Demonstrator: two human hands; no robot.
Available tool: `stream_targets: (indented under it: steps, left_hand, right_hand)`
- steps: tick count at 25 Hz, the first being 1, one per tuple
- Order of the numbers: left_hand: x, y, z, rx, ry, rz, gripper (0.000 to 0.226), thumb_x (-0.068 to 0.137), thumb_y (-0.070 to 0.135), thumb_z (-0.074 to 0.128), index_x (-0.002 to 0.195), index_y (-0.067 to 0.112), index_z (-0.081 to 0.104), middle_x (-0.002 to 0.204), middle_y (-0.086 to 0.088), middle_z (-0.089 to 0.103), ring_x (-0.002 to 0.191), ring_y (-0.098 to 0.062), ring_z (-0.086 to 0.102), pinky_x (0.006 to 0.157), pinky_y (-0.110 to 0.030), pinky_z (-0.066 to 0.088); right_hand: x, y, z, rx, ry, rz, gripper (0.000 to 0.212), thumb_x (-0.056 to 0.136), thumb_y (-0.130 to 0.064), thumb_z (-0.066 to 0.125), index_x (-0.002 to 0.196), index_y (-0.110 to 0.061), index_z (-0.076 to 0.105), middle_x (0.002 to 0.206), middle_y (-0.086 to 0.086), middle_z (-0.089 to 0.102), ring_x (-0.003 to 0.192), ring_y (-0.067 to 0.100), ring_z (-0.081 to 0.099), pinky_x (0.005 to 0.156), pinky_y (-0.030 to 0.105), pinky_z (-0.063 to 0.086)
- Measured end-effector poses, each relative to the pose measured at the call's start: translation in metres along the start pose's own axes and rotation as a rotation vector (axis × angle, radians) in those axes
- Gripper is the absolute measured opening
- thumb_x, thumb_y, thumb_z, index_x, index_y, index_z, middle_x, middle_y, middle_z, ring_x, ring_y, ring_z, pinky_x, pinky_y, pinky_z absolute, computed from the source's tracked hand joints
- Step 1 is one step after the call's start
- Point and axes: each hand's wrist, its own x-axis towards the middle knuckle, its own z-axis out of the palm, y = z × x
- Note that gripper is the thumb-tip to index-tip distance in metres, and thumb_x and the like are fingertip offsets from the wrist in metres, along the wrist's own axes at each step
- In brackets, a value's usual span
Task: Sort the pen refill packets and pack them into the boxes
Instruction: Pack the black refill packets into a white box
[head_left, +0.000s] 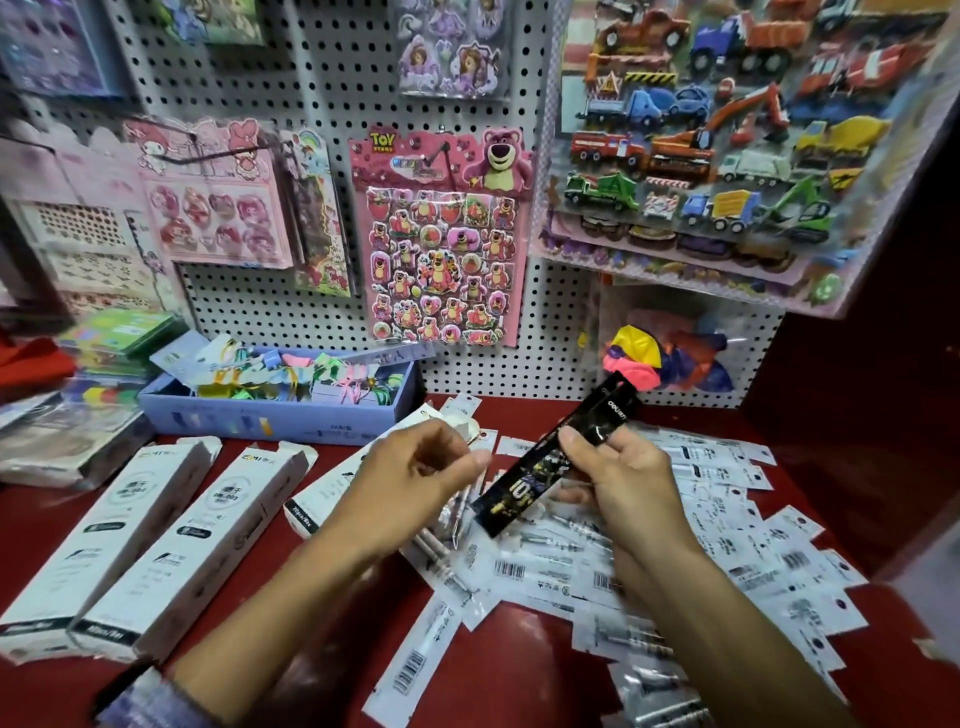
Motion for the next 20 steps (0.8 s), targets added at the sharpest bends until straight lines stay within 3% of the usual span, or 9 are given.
stream_targets:
  steps: [2,4,6,9,11,13,15,17,20]
  left_hand:
    - [0.016,-0.021,-0.011,0.627,0.103,0.01,0.049,0.083,0.054,0.065,0.124,0.03,0.052,0.124,0.0,0.059,0.109,-0.018,0.056,0.089,-0.032,0.048]
    - [0.024,-0.039,-0.014,0.875,0.039,-0.096,0.072,0.084,0.052,0.062,0.145,0.031,0.029,0.143,-0.003,0.044,0.127,-0.029,0.041,0.099,-0.044,0.041]
    - [0.028,-0.045,-0.013,0.782,0.019,-0.097,0.077,0.082,0.039,0.065,0.147,0.029,0.025,0.139,-0.007,0.045,0.123,-0.034,0.043,0.095,-0.043,0.042]
    - [0.025,-0.02,-0.009,0.547,0.144,0.148,0.074,0.077,0.02,0.066,0.14,0.031,0.031,0.123,-0.005,0.041,0.113,-0.028,0.044,0.088,-0.039,0.041]
    - [0.018,0.008,-0.003,0.421,0.216,0.3,0.087,0.076,0.012,0.066,0.145,0.041,0.022,0.122,-0.001,0.037,0.104,-0.019,0.046,0.084,-0.034,0.046]
    - [0.008,0.028,0.007,0.415,0.199,0.403,0.101,0.077,0.008,0.067,0.148,0.051,0.01,0.12,0.002,0.034,0.09,-0.015,0.047,0.073,-0.021,0.043]
    - [0.001,0.036,0.018,0.504,0.174,0.449,0.103,0.077,0.009,0.071,0.147,0.053,0.009,0.115,0.001,0.031,0.092,-0.016,0.043,0.072,-0.022,0.043]
    - [-0.001,0.038,0.027,0.525,0.19,0.443,0.091,0.076,0.012,0.072,0.142,0.047,0.021,0.11,0.001,0.03,0.099,-0.019,0.042,0.077,-0.033,0.05]
    - [-0.003,0.04,0.037,0.562,0.22,0.475,0.05,0.081,0.023,0.067,0.121,0.028,0.036,0.113,0.002,0.033,0.104,-0.019,0.044,0.085,-0.04,0.051]
  right_hand:
    - [0.003,-0.004,-0.009,0.051,0.067,0.01,0.009,0.09,-0.017,0.069,0.099,-0.013,0.068,0.085,0.006,0.076,0.062,0.021,0.064,0.05,0.023,0.054]
    - [0.003,-0.003,-0.013,0.051,0.065,0.015,0.006,0.09,-0.015,0.068,0.095,-0.012,0.066,0.07,0.0,0.072,0.052,0.015,0.062,0.041,0.018,0.047]
    - [0.001,-0.006,-0.016,0.068,0.052,0.024,0.01,0.089,-0.016,0.069,0.093,-0.01,0.062,0.062,-0.005,0.066,0.05,0.014,0.06,0.037,0.016,0.043]
    - [0.004,-0.026,-0.029,0.255,0.143,-0.053,0.022,0.085,-0.021,0.072,0.089,-0.011,0.053,0.078,0.001,0.06,0.058,0.015,0.063,0.05,0.022,0.056]
    - [0.001,-0.047,-0.036,0.422,0.194,-0.173,0.023,0.086,-0.019,0.069,0.084,-0.013,0.047,0.08,0.003,0.055,0.061,0.012,0.065,0.057,0.025,0.059]
    - [-0.007,-0.062,-0.037,0.533,0.162,-0.293,0.023,0.089,-0.015,0.065,0.082,-0.014,0.044,0.074,0.002,0.049,0.057,0.009,0.061,0.056,0.025,0.058]
    - [-0.014,-0.068,-0.031,0.518,0.165,-0.387,0.024,0.087,-0.015,0.065,0.08,-0.014,0.042,0.067,0.001,0.042,0.054,0.005,0.056,0.056,0.026,0.058]
    - [-0.018,-0.065,-0.026,0.437,0.235,-0.466,0.03,0.085,-0.016,0.067,0.076,-0.015,0.038,0.063,0.0,0.031,0.05,0.002,0.049,0.058,0.028,0.059]
    - [-0.023,-0.062,-0.024,0.298,0.338,-0.565,0.039,0.085,-0.017,0.067,0.067,-0.016,0.032,0.047,-0.013,0.032,0.041,0.001,0.052,0.057,0.035,0.06]
